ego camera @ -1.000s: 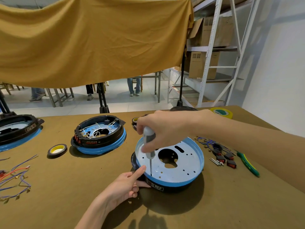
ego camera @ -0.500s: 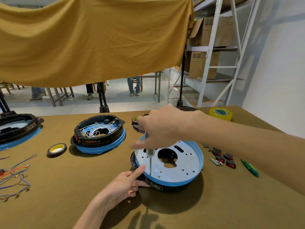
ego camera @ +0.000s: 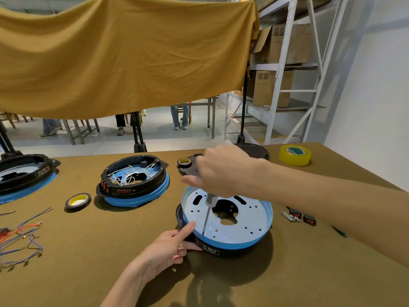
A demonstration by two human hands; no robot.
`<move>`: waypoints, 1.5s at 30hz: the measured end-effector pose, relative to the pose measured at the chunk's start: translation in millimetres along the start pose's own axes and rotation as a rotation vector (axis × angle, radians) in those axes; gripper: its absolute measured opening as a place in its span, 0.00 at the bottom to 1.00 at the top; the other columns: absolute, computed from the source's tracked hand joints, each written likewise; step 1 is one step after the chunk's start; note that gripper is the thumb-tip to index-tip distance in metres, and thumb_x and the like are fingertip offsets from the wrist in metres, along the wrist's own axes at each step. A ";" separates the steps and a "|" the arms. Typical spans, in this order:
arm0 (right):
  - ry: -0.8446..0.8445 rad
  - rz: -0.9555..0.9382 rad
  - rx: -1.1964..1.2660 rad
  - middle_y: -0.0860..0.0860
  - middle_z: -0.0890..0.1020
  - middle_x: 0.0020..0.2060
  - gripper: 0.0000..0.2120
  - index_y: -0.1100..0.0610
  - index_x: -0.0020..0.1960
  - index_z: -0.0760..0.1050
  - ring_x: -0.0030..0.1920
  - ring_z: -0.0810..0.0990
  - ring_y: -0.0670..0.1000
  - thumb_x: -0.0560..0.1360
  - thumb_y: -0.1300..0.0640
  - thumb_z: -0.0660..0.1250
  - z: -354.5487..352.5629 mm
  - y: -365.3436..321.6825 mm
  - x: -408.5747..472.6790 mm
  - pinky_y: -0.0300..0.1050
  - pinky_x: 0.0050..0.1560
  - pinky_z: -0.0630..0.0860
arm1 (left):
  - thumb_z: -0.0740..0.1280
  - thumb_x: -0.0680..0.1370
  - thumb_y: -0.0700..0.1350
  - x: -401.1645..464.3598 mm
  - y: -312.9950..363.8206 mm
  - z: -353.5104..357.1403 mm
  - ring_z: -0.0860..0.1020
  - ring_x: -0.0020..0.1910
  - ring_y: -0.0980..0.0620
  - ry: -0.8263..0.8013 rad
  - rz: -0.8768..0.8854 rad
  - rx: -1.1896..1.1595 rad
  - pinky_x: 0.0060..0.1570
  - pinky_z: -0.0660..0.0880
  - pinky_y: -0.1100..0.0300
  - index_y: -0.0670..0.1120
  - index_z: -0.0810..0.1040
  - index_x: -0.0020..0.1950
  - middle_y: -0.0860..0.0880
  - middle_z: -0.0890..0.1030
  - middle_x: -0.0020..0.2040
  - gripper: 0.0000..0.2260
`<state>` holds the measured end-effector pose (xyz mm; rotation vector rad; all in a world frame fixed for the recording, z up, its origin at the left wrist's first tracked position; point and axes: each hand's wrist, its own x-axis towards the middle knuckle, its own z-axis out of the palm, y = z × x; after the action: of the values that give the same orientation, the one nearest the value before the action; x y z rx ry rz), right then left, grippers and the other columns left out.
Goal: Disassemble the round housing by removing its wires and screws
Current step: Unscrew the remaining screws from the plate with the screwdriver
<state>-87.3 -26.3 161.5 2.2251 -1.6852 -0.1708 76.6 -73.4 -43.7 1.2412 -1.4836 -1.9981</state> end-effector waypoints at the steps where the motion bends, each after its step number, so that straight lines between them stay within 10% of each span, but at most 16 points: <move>1: 0.015 0.019 -0.040 0.51 0.72 0.29 0.31 0.57 0.35 0.71 0.27 0.69 0.50 0.82 0.34 0.51 2.4 0.5 -0.6 0.43 0.27 0.65 | 0.72 0.64 0.72 -0.3 0.2 0.0 0.68 0.28 0.59 0.004 0.001 0.000 0.32 0.70 0.67 0.48 0.74 0.64 0.44 0.88 0.53 0.38; 8: -0.130 -0.195 0.425 0.47 0.78 0.43 0.14 0.52 0.52 0.78 0.39 0.77 0.46 0.71 0.50 0.78 -7.4 10.4 0.2 0.35 0.32 0.67 | 0.72 0.62 0.72 -2.1 1.7 1.7 0.68 0.27 0.59 0.014 -0.005 -0.005 0.33 0.70 0.67 0.48 0.74 0.63 0.44 0.88 0.53 0.38; 13: -0.035 -0.062 0.041 0.50 0.75 0.30 0.30 0.56 0.39 0.75 0.29 0.72 0.49 0.76 0.28 0.60 -4.5 4.2 -1.0 0.43 0.28 0.67 | 0.72 0.62 0.72 -3.1 -0.1 1.5 0.68 0.28 0.59 0.021 0.017 0.010 0.33 0.71 0.67 0.48 0.75 0.64 0.44 0.88 0.53 0.39; 20: -0.243 -0.214 0.408 0.50 0.80 0.48 0.17 0.53 0.60 0.76 0.44 0.76 0.48 0.74 0.55 0.76 -14.1 7.0 -1.8 0.38 0.36 0.67 | 0.73 0.61 0.73 -0.3 -1.0 0.6 0.68 0.28 0.59 0.030 0.003 0.011 0.32 0.72 0.67 0.47 0.74 0.65 0.44 0.88 0.53 0.41; 26: 0.025 -0.049 -0.130 0.49 0.72 0.32 0.26 0.57 0.50 0.76 0.29 0.69 0.48 0.82 0.35 0.54 -7.3 -4.6 -8.3 0.43 0.28 0.63 | 0.74 0.61 0.72 0.0 -2.9 -1.8 0.68 0.27 0.59 0.025 0.006 0.001 0.32 0.72 0.67 0.48 0.73 0.64 0.44 0.88 0.53 0.41; 30: -0.099 -0.235 0.258 0.48 0.75 0.41 0.09 0.54 0.56 0.76 0.41 0.77 0.50 0.78 0.52 0.70 -14.7 -0.8 -9.2 0.41 0.35 0.73 | 0.74 0.62 0.70 1.2 -1.3 -2.3 0.68 0.27 0.59 -0.001 0.000 -0.008 0.31 0.72 0.66 0.46 0.73 0.66 0.42 0.88 0.54 0.41; 33: -0.205 -0.283 0.368 0.48 0.75 0.48 0.17 0.53 0.61 0.73 0.48 0.78 0.51 0.76 0.53 0.74 -19.0 -0.8 -10.9 0.43 0.41 0.76 | 0.73 0.63 0.70 1.1 -0.8 -1.3 0.68 0.27 0.59 0.002 -0.005 -0.013 0.32 0.71 0.66 0.45 0.72 0.68 0.42 0.88 0.54 0.41; 38: 0.074 -0.122 -0.002 0.48 0.73 0.30 0.23 0.54 0.37 0.68 0.28 0.71 0.48 0.82 0.38 0.57 -9.5 -9.6 -9.7 0.40 0.27 0.62 | 0.74 0.62 0.70 -0.7 -1.6 -0.7 0.68 0.27 0.59 0.010 0.011 -0.006 0.31 0.71 0.66 0.46 0.73 0.66 0.42 0.88 0.53 0.41; 41: -0.099 -0.223 0.246 0.50 0.79 0.43 0.06 0.53 0.52 0.74 0.41 0.77 0.50 0.80 0.51 0.67 -14.1 -3.0 -6.4 0.39 0.32 0.67 | 0.74 0.62 0.70 -1.1 -1.9 -1.0 0.69 0.28 0.59 0.003 0.007 -0.003 0.32 0.72 0.66 0.45 0.74 0.68 0.42 0.88 0.54 0.43; 45: -0.042 -0.211 0.156 0.50 0.76 0.41 0.18 0.53 0.59 0.67 0.37 0.74 0.48 0.79 0.44 0.68 -11.6 -4.6 -8.4 0.41 0.30 0.65 | 0.74 0.62 0.70 -1.1 -2.3 -1.1 0.69 0.28 0.59 0.007 0.010 -0.013 0.32 0.72 0.66 0.45 0.73 0.68 0.42 0.88 0.54 0.42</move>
<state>-82.0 -15.0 169.8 2.5313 -1.5279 -0.1425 78.6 -72.4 -45.3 1.2325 -1.4683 -1.9918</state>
